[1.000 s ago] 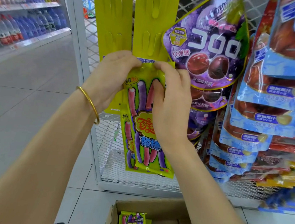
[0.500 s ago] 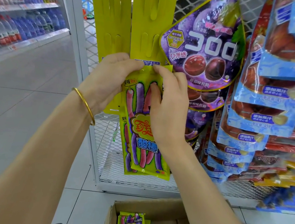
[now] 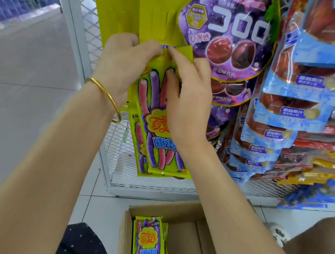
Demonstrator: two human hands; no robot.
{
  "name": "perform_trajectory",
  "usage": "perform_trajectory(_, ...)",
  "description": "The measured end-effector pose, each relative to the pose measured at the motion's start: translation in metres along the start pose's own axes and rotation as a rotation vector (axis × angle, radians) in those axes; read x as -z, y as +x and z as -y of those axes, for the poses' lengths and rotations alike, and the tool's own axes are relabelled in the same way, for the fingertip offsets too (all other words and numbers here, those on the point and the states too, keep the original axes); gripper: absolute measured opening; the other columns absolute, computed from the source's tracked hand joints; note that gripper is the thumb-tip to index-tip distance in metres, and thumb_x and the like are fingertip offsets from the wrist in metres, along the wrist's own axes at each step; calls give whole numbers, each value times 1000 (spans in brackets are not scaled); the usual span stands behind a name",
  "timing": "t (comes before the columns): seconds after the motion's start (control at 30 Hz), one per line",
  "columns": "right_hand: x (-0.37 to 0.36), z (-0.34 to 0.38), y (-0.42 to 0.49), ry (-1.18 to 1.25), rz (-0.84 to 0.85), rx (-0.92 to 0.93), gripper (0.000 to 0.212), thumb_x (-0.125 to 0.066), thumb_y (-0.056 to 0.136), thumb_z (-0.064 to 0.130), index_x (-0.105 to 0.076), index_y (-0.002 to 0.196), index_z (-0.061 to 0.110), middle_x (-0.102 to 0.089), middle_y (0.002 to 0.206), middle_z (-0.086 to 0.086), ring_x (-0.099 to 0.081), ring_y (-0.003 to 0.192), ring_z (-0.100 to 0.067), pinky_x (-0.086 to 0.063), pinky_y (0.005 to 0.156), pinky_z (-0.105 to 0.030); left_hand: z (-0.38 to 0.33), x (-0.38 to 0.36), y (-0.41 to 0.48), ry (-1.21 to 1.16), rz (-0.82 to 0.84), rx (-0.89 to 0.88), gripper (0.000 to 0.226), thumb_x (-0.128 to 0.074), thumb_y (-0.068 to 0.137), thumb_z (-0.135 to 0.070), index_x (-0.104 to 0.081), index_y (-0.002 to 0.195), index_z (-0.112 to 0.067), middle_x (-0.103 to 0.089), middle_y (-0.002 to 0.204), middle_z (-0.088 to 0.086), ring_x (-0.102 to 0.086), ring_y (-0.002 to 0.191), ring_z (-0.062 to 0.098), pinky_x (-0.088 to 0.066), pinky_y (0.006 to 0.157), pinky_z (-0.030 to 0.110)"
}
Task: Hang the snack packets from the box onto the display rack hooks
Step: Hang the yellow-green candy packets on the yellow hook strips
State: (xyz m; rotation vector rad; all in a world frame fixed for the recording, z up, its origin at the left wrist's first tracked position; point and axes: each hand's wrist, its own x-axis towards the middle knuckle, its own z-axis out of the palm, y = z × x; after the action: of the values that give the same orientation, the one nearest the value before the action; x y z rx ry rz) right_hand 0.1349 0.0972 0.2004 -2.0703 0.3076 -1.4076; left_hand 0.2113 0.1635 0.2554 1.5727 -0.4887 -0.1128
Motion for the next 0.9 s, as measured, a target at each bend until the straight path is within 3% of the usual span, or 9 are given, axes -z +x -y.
perform_trajectory(0.1,0,0,0,4,25,-19,38,-48,89,12,-58,126,14,-51,99,-13,-55,82,-28,-49,69,-46,0,-2,0,8,4,-13,23,-63,57,-24,-45,45,-19,-39,46,-4,-37,50,17,-28,51,30)
perform_trajectory(0.23,2,-3,1,54,46,-57,37,-51,90,9,-58,126,15,-52,97,-8,-52,85,-16,-46,75,-40,1,-1,1,-15,19,10,20,-63,58,-22,-47,47,-19,-44,54,3,-43,58,19,-34,58,36)
perform_trajectory(0.47,5,-4,0,163,36,-91,35,-55,86,4,-60,121,10,-58,99,-8,-52,91,-10,-42,81,-20,4,0,3,-30,126,-15,12,-63,60,-22,-53,64,-16,-55,78,16,-50,73,25,-40,68,41)
perform_trajectory(0.63,0,-2,-1,161,-1,-71,35,-56,86,1,-61,120,7,-58,99,-9,-53,91,-12,-42,80,-21,5,7,5,-141,244,-14,4,-64,75,-10,-62,74,-13,-68,68,2,-62,65,17,-50,72,35)
perform_trajectory(0.77,-3,-3,1,137,-7,-34,35,-56,85,0,-61,119,4,-57,97,-10,-54,89,-15,-42,77,-21,8,13,2,-112,330,-51,33,-68,66,-15,-65,98,-10,-71,99,8,-68,90,22,-55,84,36)
perform_trajectory(0.9,-3,-4,3,145,-2,-20,34,-57,84,1,-62,118,3,-53,91,-5,-49,84,-7,-38,74,-12,9,15,4,-88,314,-66,27,-68,64,-15,-67,91,-17,-73,92,1,-68,88,19,-55,84,35)
